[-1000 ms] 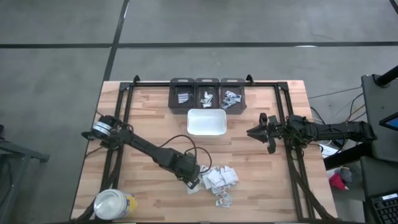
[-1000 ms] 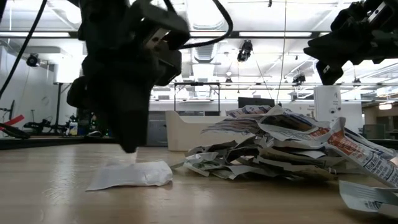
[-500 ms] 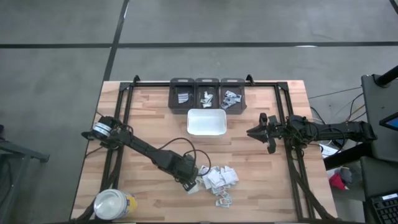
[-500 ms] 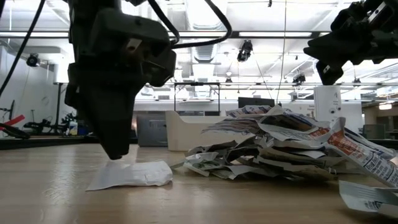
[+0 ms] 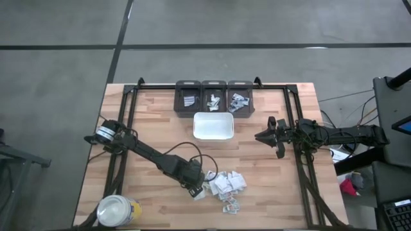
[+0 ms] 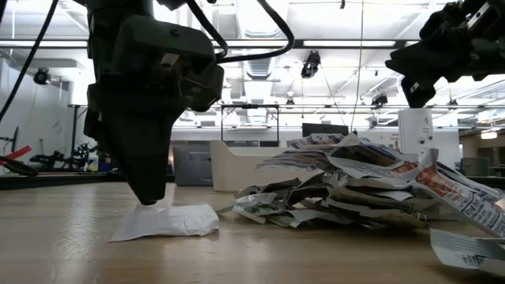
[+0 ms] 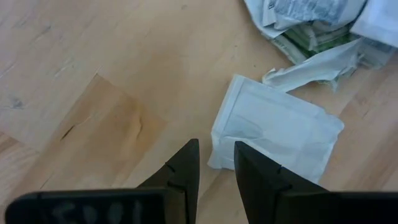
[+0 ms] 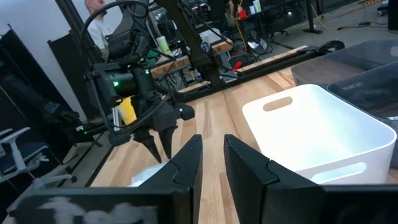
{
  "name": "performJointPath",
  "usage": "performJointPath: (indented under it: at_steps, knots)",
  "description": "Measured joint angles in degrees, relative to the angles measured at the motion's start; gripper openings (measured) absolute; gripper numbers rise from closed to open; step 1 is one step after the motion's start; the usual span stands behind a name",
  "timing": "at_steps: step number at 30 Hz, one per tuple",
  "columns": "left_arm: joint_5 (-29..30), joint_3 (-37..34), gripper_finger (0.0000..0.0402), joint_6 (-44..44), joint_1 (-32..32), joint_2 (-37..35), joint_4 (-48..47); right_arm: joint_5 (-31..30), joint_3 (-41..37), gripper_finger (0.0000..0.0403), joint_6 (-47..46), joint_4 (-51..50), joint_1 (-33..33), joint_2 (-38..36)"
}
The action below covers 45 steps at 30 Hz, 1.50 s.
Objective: Pick & Place First Aid Supplies
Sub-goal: Put the white fingertip band aid into the left black bin
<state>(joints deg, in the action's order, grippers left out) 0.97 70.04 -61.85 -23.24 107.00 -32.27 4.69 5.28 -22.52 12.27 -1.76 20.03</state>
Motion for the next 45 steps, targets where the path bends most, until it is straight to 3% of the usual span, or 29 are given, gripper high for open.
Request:
performJointPath:
  at_steps: [19, 28, 45]
  knots:
    - [-3.5, 0.2, 0.0093, -2.8, -0.1, 3.7, 0.7, 0.0, 0.0, 0.0084, 0.0, 0.0, 0.0, 0.0]
    - [-3.1, 0.2, 0.0007, -3.8, -0.1, 3.8, 0.6, 0.0, 0.0, 0.0071, 0.0, 0.0, 0.0, 0.0]
    - [-1.7, 0.4, 0.0000, -2.9, -0.2, 0.7, 0.6, 0.0, 0.0, 0.0074, 0.0, 0.0, 0.0, 0.0]
